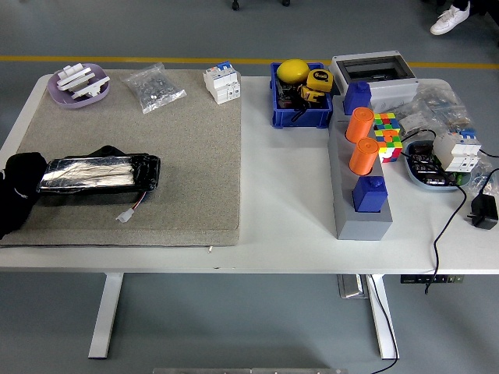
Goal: Pick the rag up,wipe the panel,place it on the desk
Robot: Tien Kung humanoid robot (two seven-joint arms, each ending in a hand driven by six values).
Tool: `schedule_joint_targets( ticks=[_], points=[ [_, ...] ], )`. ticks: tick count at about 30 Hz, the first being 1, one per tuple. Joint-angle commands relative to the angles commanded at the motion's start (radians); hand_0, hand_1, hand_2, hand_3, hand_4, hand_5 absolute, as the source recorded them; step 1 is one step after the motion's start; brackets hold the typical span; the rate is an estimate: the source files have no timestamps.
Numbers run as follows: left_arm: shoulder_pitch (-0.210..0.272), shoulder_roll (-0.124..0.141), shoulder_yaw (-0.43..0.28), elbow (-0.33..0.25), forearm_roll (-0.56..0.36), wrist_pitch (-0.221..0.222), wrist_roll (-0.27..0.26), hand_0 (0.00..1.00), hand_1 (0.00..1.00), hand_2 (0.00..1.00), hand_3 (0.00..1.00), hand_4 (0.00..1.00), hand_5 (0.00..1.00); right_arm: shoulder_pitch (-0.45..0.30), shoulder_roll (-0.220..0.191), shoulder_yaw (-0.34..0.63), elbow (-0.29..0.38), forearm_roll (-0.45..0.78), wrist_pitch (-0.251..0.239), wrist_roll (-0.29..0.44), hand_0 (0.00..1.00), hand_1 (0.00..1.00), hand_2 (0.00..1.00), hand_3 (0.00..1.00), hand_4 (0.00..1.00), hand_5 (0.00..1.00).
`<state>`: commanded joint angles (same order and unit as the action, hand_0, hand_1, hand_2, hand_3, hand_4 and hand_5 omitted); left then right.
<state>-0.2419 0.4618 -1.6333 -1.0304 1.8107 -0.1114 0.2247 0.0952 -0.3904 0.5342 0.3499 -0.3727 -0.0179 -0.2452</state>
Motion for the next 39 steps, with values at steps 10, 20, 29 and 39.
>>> schedule_joint_targets(
  ticks=[10,20,29,39],
  points=[
    [-0.019,0.001,0.036,0.055,0.018,-0.01,0.006,0.817,0.883,0.893,0.853,0.954,0.363,-0.001,-0.002,0.013,0.004,-0.013,-0.001,0.0,0.688,0.671,0.701,0.644,0.998,0.469],
    [-0.037,0.0,0.085,0.106,0.011,-0.006,0.002,0.76,0.837,0.854,0.831,0.952,0.368,-0.002,-0.002,0.017,0.007,-0.019,-0.002,0.001,0.687,0.671,0.701,0.645,0.998,0.468],
    [-0.069,0.001,0.129,0.167,0.003,0.04,-0.023,0.541,0.736,0.767,0.734,0.888,0.343,-0.001,-0.003,0.02,0.012,-0.023,-0.002,0.002,0.687,0.671,0.701,0.644,0.998,0.467],
    [-0.081,0.0,0.154,0.197,-0.001,0.072,-0.021,0.482,0.696,0.737,0.66,0.831,0.306,-0.002,-0.004,0.026,0.013,-0.027,-0.003,0.003,0.686,0.67,0.701,0.644,0.998,0.467]
  ],
)
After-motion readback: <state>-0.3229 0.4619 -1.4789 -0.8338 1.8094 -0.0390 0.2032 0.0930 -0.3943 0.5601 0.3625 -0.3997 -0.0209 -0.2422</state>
